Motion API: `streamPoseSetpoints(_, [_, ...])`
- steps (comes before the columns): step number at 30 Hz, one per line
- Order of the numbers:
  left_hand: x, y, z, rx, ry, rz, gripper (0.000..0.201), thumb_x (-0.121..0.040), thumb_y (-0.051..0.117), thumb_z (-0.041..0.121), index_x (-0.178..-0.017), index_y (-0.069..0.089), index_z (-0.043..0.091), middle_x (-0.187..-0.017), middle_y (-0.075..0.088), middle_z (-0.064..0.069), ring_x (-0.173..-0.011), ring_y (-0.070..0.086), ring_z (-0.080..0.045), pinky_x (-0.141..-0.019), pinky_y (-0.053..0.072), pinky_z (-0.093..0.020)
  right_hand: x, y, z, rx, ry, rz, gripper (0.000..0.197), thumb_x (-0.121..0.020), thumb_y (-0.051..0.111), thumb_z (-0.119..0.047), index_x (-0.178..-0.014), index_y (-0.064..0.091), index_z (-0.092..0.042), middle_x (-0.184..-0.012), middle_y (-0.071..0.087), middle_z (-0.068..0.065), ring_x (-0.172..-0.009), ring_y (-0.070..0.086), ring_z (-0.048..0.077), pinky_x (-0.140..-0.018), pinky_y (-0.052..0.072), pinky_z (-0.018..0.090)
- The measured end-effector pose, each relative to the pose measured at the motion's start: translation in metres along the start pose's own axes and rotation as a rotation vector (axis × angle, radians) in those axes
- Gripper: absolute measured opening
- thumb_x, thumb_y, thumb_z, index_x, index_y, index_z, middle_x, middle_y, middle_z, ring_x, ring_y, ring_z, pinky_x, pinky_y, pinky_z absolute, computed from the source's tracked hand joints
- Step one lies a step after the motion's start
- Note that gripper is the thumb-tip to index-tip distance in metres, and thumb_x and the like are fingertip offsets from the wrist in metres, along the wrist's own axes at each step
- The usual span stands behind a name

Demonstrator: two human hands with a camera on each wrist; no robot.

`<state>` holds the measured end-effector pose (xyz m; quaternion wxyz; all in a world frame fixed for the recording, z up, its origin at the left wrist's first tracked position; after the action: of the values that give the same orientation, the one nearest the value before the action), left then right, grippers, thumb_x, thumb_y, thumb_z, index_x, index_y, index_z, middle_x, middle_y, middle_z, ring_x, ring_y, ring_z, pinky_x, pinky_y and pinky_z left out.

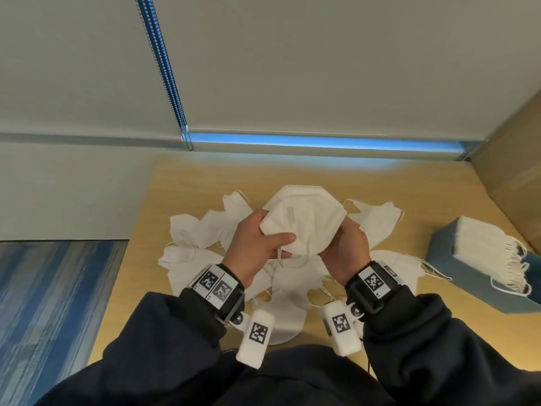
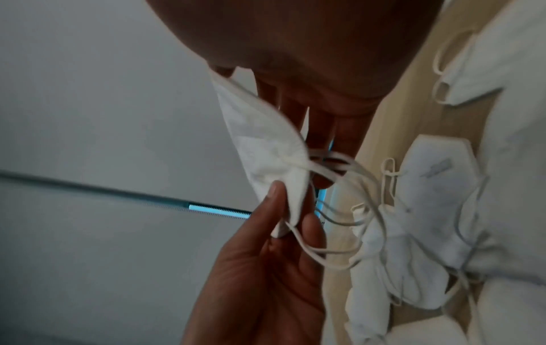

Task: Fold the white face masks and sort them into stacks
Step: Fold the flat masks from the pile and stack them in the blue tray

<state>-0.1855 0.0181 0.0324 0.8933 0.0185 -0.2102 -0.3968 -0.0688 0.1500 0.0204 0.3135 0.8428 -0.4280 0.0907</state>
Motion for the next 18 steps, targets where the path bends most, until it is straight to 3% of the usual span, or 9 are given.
streamPoseSetpoints(3, [-0.001,-0.007,0.002,-0.1,0.047,0.064,0.04,-0.08,0.084,0.004,-0.113,0.062,0.012,-0.107,0.074,-0.012,-0.088,0.076,-0.025,-0.069,0.064,-0.044,0.01,0.011,-0.003,0.14,-0.003,-0.092,0.076,-0.09,0.048,-0.07,-0.138,0.059,-0.012,-0.133,0.067,0.014,-0.119,0.066,0.033,-0.101,0.051,0.059])
streamPoseSetpoints(6, [-0.002,-0.013,0.006,-0.169,0.074,0.09,0.038,-0.081,0.085,0.011,-0.112,0.062,0.014,-0.104,0.074,-0.012,-0.085,0.076,-0.026,-0.069,0.064,-0.048,0.02,0.021,-0.007,0.364,-0.056,-0.259,0.1,-0.067,0.067,-0.082,-0.137,0.058,-0.012,-0.13,0.067,0.015,-0.113,0.067,0.036,-0.088,0.056,0.056])
streamPoseSetpoints(8, [-0.002,-0.012,0.009,-0.174,0.08,0.074,0.032,-0.085,0.082,0.013,-0.111,0.063,0.01,-0.106,0.074,-0.013,-0.088,0.076,-0.026,-0.071,0.065,-0.046,0.027,0.024,-0.007,0.391,-0.064,-0.368,0.096,-0.067,0.077,-0.073,-0.139,0.055,-0.013,-0.13,0.068,0.013,-0.113,0.067,0.034,-0.086,0.058,0.053])
streamPoseSetpoints(10, [-0.003,-0.009,0.009,-0.143,0.071,0.053,0.027,-0.088,0.078,0.011,-0.111,0.064,0.008,-0.108,0.074,-0.015,-0.091,0.076,-0.026,-0.075,0.064,-0.045,0.031,0.023,-0.011,0.404,-0.124,-0.389,0.073,-0.076,0.084,-0.044,-0.137,0.056,-0.013,-0.127,0.069,0.014,-0.11,0.068,0.033,-0.087,0.058,0.05])
streamPoseSetpoints(13, [-0.005,-0.002,0.007,-0.226,0.078,0.033,0.031,-0.084,0.082,0.02,-0.11,0.066,0.013,-0.106,0.076,-0.008,-0.094,0.075,-0.023,-0.085,0.062,-0.048,0.029,0.009,-0.027,0.458,-0.302,-0.216,0.04,-0.084,0.074,0.006,-0.121,0.067,-0.009,-0.115,0.074,0.02,-0.103,0.072,0.033,-0.088,0.058,0.051])
streamPoseSetpoints(14, [-0.006,-0.001,0.01,-0.342,0.121,0.045,0.037,-0.08,0.085,0.026,-0.111,0.065,0.019,-0.108,0.074,-0.003,-0.097,0.073,-0.02,-0.088,0.061,-0.045,0.027,0.002,-0.032,0.435,-0.33,-0.16,0.037,-0.085,0.07,0.011,-0.119,0.068,-0.005,-0.112,0.074,0.02,-0.102,0.073,0.034,-0.089,0.059,0.051])
streamPoseSetpoints(16, [-0.005,0.005,0.024,-0.587,0.277,0.093,0.059,-0.074,0.089,0.03,-0.123,0.056,0.029,-0.123,0.062,0.006,-0.106,0.062,-0.007,-0.092,0.053,-0.027,0.026,-0.007,-0.042,0.397,-0.36,-0.124,0.035,-0.086,0.067,0.014,-0.119,0.068,0.001,-0.109,0.075,0.019,-0.1,0.073,0.034,-0.086,0.061,0.045])
streamPoseSetpoints(18, [0.001,0.021,0.044,-0.644,0.442,0.041,0.074,-0.075,0.089,0.025,-0.136,0.047,0.035,-0.132,0.051,0.012,-0.115,0.053,0.001,-0.094,0.043,-0.014,0.027,-0.01,-0.051,0.438,-0.387,-0.139,0.033,-0.085,0.068,0.014,-0.116,0.069,0.003,-0.108,0.075,0.021,-0.099,0.073,0.037,-0.085,0.061,0.044])
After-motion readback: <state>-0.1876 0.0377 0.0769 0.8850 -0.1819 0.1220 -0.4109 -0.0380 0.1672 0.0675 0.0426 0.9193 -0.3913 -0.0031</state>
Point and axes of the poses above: each hand's wrist, its own x-axis away from the middle knuckle, its own y-axis out of the palm, z = x × y, the point moved 8 cm from there along -x, towards the middle knuckle
